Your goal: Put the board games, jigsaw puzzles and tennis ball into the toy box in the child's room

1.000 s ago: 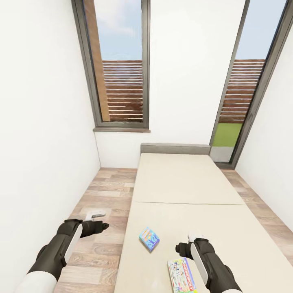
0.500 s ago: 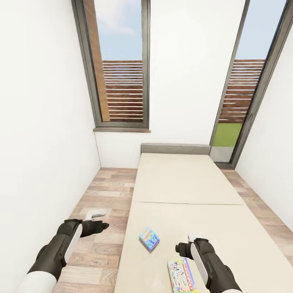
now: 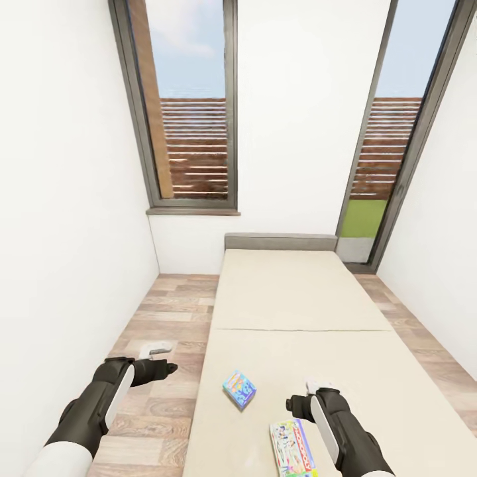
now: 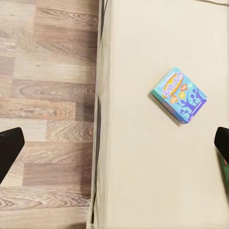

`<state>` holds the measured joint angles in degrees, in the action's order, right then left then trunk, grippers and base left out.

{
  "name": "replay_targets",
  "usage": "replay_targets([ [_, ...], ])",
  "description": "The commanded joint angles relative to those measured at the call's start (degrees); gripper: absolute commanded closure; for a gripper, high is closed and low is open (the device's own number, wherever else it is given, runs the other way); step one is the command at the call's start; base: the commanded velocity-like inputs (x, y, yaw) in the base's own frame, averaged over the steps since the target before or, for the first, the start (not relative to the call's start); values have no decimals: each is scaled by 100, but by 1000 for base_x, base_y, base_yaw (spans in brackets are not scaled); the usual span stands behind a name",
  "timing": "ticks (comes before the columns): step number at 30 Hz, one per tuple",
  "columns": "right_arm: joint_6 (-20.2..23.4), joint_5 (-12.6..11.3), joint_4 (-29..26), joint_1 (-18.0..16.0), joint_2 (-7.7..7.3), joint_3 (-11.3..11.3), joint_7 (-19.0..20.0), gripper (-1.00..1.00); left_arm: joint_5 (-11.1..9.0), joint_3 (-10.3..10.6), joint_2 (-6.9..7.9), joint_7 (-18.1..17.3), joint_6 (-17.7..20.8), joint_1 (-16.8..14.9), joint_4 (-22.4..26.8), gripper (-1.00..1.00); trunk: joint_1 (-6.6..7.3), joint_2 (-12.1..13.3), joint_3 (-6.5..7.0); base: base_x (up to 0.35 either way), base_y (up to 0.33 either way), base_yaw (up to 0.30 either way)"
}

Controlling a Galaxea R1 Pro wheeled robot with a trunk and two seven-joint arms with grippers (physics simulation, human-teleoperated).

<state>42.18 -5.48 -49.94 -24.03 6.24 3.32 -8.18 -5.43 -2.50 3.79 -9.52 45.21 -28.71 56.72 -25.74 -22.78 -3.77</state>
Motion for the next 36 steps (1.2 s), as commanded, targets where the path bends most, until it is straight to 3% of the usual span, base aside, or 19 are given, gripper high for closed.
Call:
replay_targets([
  [1, 18, -58, -7, -5, 3, 11, -43, -100, -55, -6, 0, 11, 35, -4, 5, -100, -4, -13, -14, 0, 0, -38],
  [36, 6, -67, 5, -5, -11, 11, -43, -100, -83, -12, 0, -24, 33, -3, 5, -100, -4, -13, -14, 11, 23, -8],
])
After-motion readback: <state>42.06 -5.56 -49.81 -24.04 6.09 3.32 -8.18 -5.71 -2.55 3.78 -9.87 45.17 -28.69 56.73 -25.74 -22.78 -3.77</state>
